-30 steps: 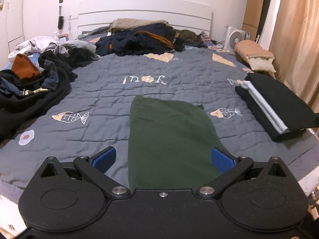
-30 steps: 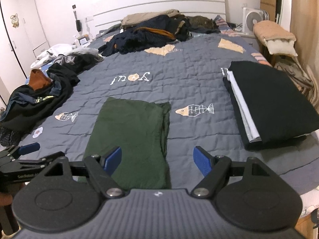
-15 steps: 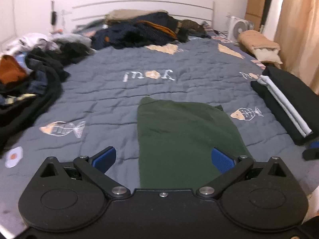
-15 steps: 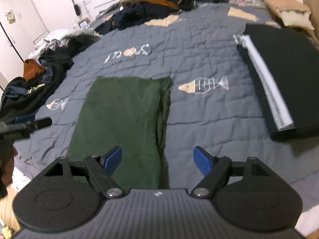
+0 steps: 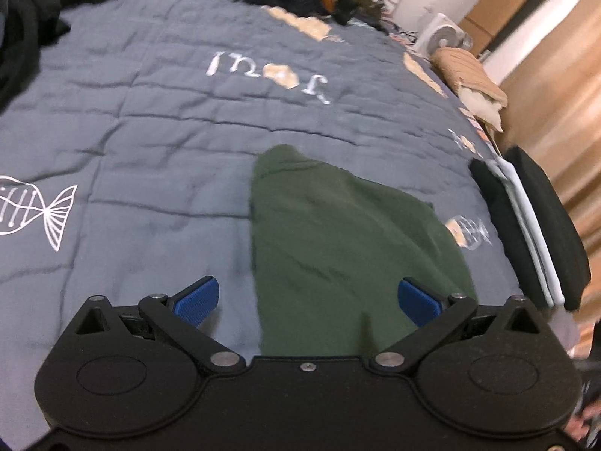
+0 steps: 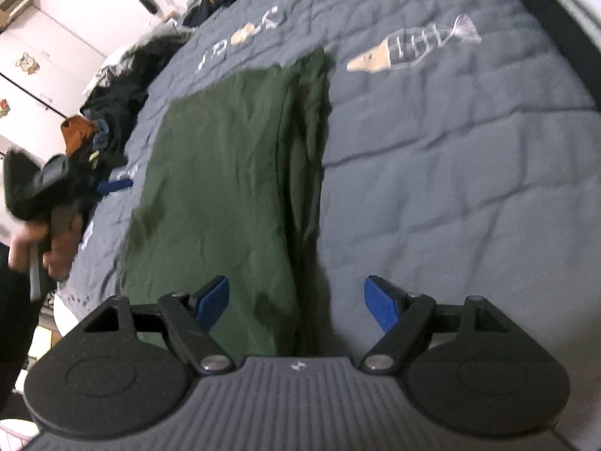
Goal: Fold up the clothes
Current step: 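Close the left gripper on one shirt end while the right gripper pinches the other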
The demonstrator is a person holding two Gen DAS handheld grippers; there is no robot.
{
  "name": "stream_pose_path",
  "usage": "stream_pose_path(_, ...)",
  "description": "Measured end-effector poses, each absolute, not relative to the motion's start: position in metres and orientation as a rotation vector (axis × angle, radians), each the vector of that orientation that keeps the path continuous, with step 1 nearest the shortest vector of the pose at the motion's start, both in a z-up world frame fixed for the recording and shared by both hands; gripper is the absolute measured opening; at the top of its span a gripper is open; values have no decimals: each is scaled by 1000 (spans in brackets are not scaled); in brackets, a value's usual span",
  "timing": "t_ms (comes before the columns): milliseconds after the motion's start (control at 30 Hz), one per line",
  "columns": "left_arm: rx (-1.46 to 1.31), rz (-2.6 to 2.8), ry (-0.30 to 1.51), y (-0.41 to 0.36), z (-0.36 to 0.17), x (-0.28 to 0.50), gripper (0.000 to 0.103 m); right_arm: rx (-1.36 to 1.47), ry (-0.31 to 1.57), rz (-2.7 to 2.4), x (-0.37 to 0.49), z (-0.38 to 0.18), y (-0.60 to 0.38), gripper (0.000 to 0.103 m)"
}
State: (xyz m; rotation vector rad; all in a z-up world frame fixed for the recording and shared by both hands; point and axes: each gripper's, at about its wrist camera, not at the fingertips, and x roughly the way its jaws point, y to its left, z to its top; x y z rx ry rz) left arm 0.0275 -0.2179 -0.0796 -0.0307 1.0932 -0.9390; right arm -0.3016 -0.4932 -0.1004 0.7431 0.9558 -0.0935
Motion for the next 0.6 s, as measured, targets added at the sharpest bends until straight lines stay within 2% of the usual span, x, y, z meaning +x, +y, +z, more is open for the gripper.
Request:
stream_pose_path(167,-63,-958,1164,-237,-99,56,97,784,948,-88,-303,-108,-499,78)
stream_pose_path(267,-56,-976,1182,-250,-108,61,89,796,948,-75,-305,-107,-503,78)
stream_pose_path(300,-59,-982,1184,-254,-110,63,84,797,948,-71,-305,-107,-503,78)
stream_pose_path(600,-58,-1027,1203,-292,-121,76,75,819,941,-61,-308,-110,-508,78)
